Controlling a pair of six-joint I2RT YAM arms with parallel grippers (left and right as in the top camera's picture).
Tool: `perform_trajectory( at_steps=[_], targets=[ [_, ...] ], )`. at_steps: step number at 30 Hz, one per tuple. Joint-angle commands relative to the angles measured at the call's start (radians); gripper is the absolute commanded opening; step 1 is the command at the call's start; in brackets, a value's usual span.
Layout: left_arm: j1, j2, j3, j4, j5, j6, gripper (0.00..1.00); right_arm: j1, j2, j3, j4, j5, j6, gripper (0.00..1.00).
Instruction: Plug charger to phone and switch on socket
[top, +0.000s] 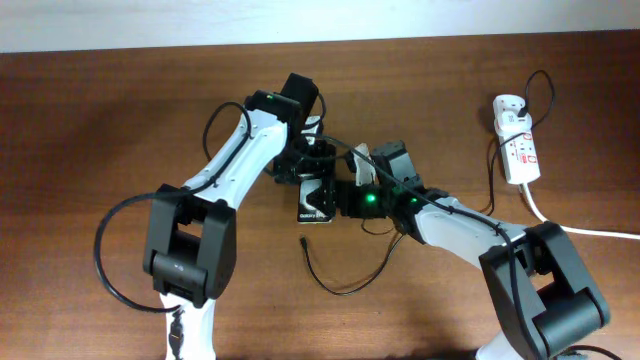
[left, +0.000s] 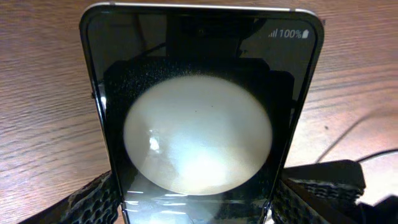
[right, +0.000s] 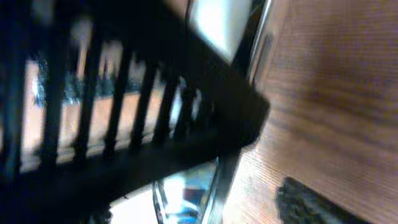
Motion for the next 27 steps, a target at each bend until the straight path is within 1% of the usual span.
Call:
perform_trajectory(
  at_steps=[1,2,3,4,5,8,10,11,12,13,14,16,18,19,20,21,22,23,24,25,27],
  targets=[
    [0.0,-0.043,0.019,-0.002,0.075,0.034,0.74,0.009,0.011,0.005,0.066,0.02,0.008,0.71],
    [0.0,-0.043,0.019,-0.002,0.075,0.034,0.75,0.009,0.011,0.005,0.088,0.021,0.008,0.61],
    [-0.001,-0.043,0.019,-0.001,0.075,0.034,0.75,0.009,0.011,0.005,0.088,0.029,0.011,0.54],
    [-0.001,-0.043,0.019,-0.001,0.075,0.034,0.75,0.009,0.011,0.005,0.087,0.029,0.011,0.49],
    [-0.001,-0.043,0.019,-0.001,0.075,0.034,0.76,0.009,0.011,0.005,0.087,0.031,0.011,0.45],
    [-0.001,-0.043,0.019,-0.001,0.074,0.034,0.76,0.009,0.011,0.005,0.088,0.031,0.011,0.27],
    [-0.002,-0.043,0.019,0.003,0.074,0.034,0.77,0.009,0.011,0.005,0.09,0.031,0.011,0.04],
    [-0.003,-0.043,0.019,0.004,0.074,0.034,0.79,0.009,0.011,0.005,0.09,0.03,0.011,0.04],
    [-0.003,-0.043,0.019,0.006,0.074,0.034,0.92,0.009,0.011,0.005,0.09,0.031,0.011,0.04],
    [-0.003,-0.043,0.019,0.006,0.066,0.034,0.99,0.007,0.011,0.005,0.09,0.031,0.011,0.04],
    [0.004,-0.044,0.019,0.002,0.029,0.034,0.99,-0.003,0.011,0.005,0.09,0.026,0.011,0.04],
    [0.037,-0.052,0.019,-0.01,0.026,0.059,0.99,-0.043,0.011,0.005,0.09,-0.031,0.011,0.04],
    [0.096,-0.086,0.019,-0.008,0.111,0.142,0.99,-0.083,0.011,0.005,0.092,-0.122,0.011,0.04],
    [0.12,-0.101,0.019,0.0,0.176,0.181,0.99,-0.111,0.011,0.005,0.117,-0.221,0.011,0.04],
    [0.151,-0.118,0.019,0.013,0.306,0.269,0.91,-0.134,0.011,0.005,0.183,-0.335,0.011,0.04],
    [0.186,-0.133,0.019,0.027,0.467,0.369,0.88,-0.151,0.011,0.005,0.279,-0.446,0.014,0.04],
    [0.215,-0.142,0.019,0.036,0.635,0.448,0.88,-0.157,0.011,0.005,0.333,-0.483,0.045,0.04],
    [0.24,-0.143,0.019,0.042,0.834,0.534,0.88,-0.155,0.011,0.005,0.391,-0.483,0.103,0.04],
    [0.246,-0.143,0.019,0.045,0.939,0.603,0.89,-0.151,0.011,0.005,0.454,-0.497,0.144,0.04],
    [0.246,-0.143,0.019,0.056,0.957,0.623,0.88,-0.148,0.011,0.005,0.521,-0.528,0.171,0.04],
    [0.246,-0.143,0.019,0.08,0.97,0.625,0.87,-0.142,0.011,0.005,0.606,-0.549,0.227,0.04]
  ],
)
